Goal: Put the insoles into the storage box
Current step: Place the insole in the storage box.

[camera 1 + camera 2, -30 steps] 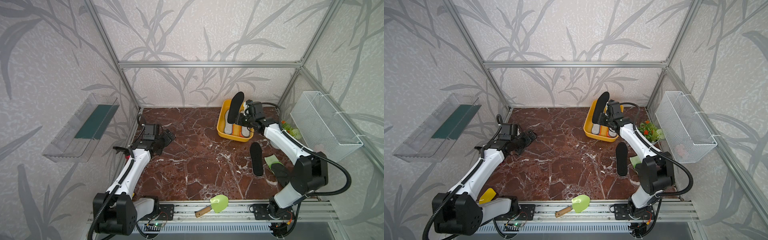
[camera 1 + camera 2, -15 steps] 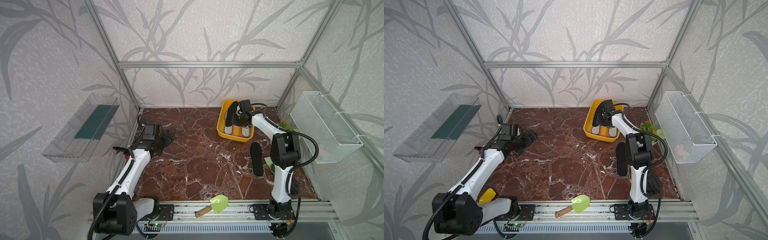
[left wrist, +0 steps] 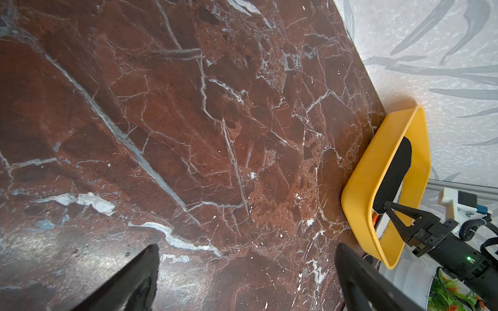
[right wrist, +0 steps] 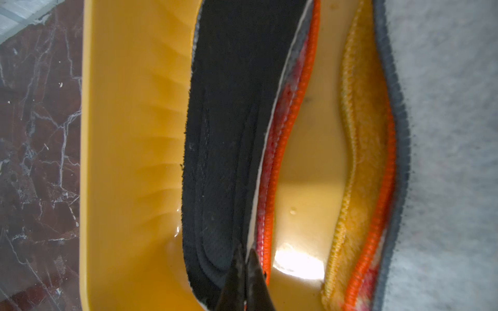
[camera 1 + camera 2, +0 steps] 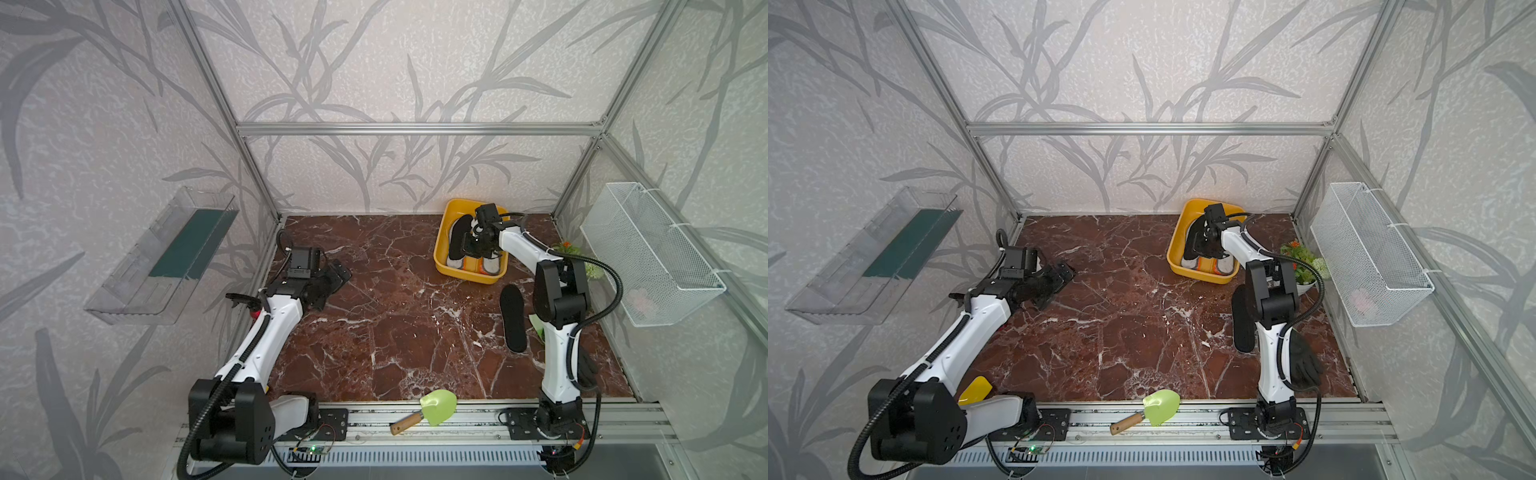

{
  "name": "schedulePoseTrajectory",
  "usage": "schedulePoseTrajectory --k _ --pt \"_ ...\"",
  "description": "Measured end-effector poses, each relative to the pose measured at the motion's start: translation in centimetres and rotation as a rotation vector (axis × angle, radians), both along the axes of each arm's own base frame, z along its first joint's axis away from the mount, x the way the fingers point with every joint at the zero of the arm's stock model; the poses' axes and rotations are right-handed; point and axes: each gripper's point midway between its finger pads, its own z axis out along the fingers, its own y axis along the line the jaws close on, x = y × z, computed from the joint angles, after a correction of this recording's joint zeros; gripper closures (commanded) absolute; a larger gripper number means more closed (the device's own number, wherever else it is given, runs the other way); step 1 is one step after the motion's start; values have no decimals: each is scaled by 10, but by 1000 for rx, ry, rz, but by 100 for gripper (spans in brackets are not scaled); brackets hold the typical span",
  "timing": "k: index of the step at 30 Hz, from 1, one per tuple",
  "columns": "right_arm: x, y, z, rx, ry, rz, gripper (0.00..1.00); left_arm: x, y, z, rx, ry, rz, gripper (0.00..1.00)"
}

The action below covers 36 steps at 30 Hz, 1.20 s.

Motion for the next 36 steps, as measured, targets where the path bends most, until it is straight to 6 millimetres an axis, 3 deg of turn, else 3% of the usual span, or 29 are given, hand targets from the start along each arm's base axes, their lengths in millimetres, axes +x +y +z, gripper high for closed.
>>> schedulePoseTrajectory --k 11,20,28,36 --pt "4 2 4 6 -12 13 100 3 -2 -3 -8 3 -6 1" --pt "0 -2 -30 -9 61 5 100 3 -2 -3 -8 4 -6 1" --pt "4 -4 -18 -10 57 2 86 3 -2 -3 -8 5 -7 1" --pt "-3 -6 -17 -22 89 13 54 3 -2 -3 -10 5 -8 1"
